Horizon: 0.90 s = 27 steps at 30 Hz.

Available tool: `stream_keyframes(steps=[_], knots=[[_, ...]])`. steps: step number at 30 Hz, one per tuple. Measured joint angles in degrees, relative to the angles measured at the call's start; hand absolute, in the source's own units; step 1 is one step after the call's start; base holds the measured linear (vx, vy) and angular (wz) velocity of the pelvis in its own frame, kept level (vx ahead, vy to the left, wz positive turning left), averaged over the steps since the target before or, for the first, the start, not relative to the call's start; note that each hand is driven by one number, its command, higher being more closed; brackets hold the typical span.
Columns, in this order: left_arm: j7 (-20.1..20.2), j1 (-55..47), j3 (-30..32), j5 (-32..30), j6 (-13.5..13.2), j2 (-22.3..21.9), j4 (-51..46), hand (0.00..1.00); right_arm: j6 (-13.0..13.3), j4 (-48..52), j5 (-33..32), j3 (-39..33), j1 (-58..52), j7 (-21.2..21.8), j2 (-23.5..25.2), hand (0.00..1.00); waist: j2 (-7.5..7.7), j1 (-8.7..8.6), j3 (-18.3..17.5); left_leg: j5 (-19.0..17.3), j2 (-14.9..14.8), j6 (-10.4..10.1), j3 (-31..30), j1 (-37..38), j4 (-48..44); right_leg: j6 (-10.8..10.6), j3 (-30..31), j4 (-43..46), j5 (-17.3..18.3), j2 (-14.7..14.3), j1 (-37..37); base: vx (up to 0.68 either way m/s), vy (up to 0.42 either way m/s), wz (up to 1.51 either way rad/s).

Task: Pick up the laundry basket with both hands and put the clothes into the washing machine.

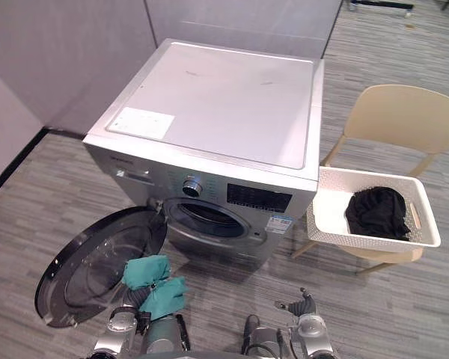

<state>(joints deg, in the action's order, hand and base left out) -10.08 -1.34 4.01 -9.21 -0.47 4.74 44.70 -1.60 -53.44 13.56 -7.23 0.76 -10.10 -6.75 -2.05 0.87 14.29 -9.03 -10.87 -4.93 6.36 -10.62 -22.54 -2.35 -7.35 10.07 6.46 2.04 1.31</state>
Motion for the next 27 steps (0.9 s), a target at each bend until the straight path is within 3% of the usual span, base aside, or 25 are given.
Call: stream_keyframes(steps=[2, 6, 12, 13, 20, 25, 27], knots=[[-0.04, 0.62, -0.02, 0.20, -0.03, 0.44, -1.85, 1.00, -0.05, 0.17, -0.01, -0.13, -0.19, 0.02, 0.43, 0.00, 0.92, -0.02, 0.76, -0.35, 1.38, 0.63, 1.42, -0.55, 0.46, -1.08, 0.43, 0.52, -0.07, 1.69, 1.22, 0.07, 0.136, -0.18], [-0.86, 2.88, -1.21, 2.56, -0.02, 0.79, -10.10, 1.00, 0.12, 5.89, -0.75, 0.10, 3.66, -1.66, 0.73, 0.00, 0.78, 0.27, 5.78, -1.95, 1.55, 3.13, 4.59, -7.88, -5.82, -2.58, 2.81, 11.32, 2.38, 3.62, 12.22, -0.03, 0.134, -0.34], [-4.04, 11.84, -2.53, 4.64, -0.31, 1.16, -20.77, 1.00, 0.05, 18.81, -2.48, 1.81, 8.05, -4.85, 0.80, 0.00, 1.19, 0.27, 11.51, -9.19, -2.57, 4.25, 8.26, -23.15, -21.84, -2.59, 7.05, 30.42, 8.25, 3.69, 32.32, -0.16, 0.004, -0.49], [-5.04, 15.20, -3.51, 4.65, -0.51, 1.21, -23.05, 1.00, -0.03, 21.30, -2.79, 2.18, 9.03, -5.52, 0.80, 0.00, 1.32, -0.12, 11.81, -9.94, -3.06, 4.81, 8.57, -28.45, -25.42, -2.48, 7.58, 35.00, 9.50, 4.05, 38.44, -0.17, -0.012, -0.19], [-11.02, 30.25, -4.29, 3.13, -0.92, 1.39, -32.91, 1.00, 0.20, 32.82, -2.92, 2.96, 15.81, -9.85, 2.54, 0.00, 1.45, 0.03, 16.26, -12.14, -6.57, 6.22, 7.76, -48.81, -39.58, -1.97, 9.23, 50.23, 11.70, 2.92, 60.58, -0.09, -0.063, -0.18], [-18.25, 40.94, -3.30, -3.74, 1.53, 8.20, -39.54, 1.00, 1.50, 38.04, -2.46, 3.60, 15.63, -11.92, 3.21, 0.00, 1.79, -0.42, 16.89, -12.91, -8.46, 6.96, 6.77, -59.52, -47.27, -1.93, 9.25, 58.17, 12.80, 2.60, 71.58, -0.09, -0.079, -0.06], [-21.76, 45.25, -3.39, -8.74, 3.51, 12.54, -42.12, 1.00, 3.27, 39.62, -2.06, 3.48, 15.66, -12.65, 2.91, 0.00, 1.81, -0.53, 16.89, -13.11, -9.17, 6.75, 6.07, -62.81, -49.51, -1.93, 9.21, 60.19, 12.88, 2.18, 74.64, -0.15, -0.082, -0.03]])
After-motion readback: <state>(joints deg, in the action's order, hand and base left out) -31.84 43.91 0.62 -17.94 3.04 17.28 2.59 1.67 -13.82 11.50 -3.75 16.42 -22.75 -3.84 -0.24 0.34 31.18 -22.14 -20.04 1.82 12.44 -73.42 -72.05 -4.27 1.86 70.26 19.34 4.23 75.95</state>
